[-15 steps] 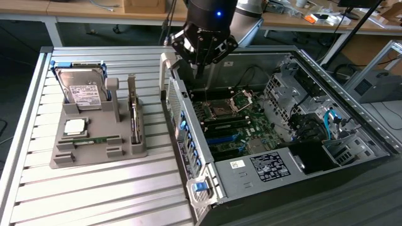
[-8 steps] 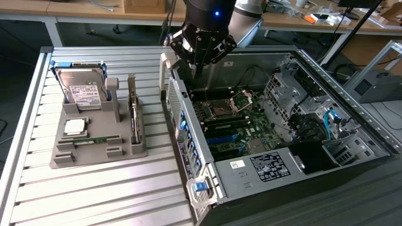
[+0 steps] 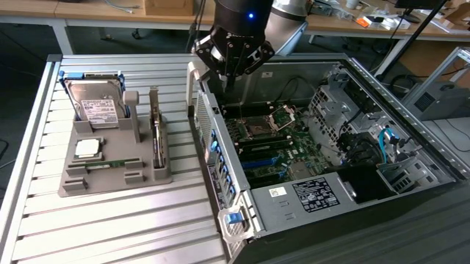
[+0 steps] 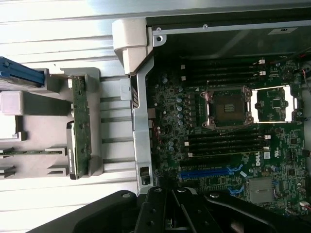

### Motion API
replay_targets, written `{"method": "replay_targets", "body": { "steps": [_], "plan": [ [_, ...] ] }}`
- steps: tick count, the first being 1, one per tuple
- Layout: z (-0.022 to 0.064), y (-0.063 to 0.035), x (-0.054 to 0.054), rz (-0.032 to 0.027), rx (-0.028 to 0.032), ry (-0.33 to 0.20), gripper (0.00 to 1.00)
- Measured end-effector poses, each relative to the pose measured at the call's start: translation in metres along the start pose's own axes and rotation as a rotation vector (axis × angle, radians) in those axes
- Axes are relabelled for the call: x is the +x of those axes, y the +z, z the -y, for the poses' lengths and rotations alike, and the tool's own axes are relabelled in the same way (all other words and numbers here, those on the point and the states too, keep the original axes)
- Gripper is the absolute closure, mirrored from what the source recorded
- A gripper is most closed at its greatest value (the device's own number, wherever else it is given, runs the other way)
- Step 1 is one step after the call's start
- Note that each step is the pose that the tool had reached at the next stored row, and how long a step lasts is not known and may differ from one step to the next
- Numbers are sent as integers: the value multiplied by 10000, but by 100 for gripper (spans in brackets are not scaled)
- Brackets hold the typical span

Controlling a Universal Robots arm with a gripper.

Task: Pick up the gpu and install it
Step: 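Reach for the gpu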

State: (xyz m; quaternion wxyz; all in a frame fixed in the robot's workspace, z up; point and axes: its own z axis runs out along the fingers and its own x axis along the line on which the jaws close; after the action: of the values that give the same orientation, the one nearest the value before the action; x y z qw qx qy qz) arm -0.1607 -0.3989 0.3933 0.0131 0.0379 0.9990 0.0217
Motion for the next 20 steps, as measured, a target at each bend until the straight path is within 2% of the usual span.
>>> {"method": "replay_targets", "body": {
  "steps": [20],
  "plan": [
    [6,-2,77,0,0,0,90]
  ]
}}
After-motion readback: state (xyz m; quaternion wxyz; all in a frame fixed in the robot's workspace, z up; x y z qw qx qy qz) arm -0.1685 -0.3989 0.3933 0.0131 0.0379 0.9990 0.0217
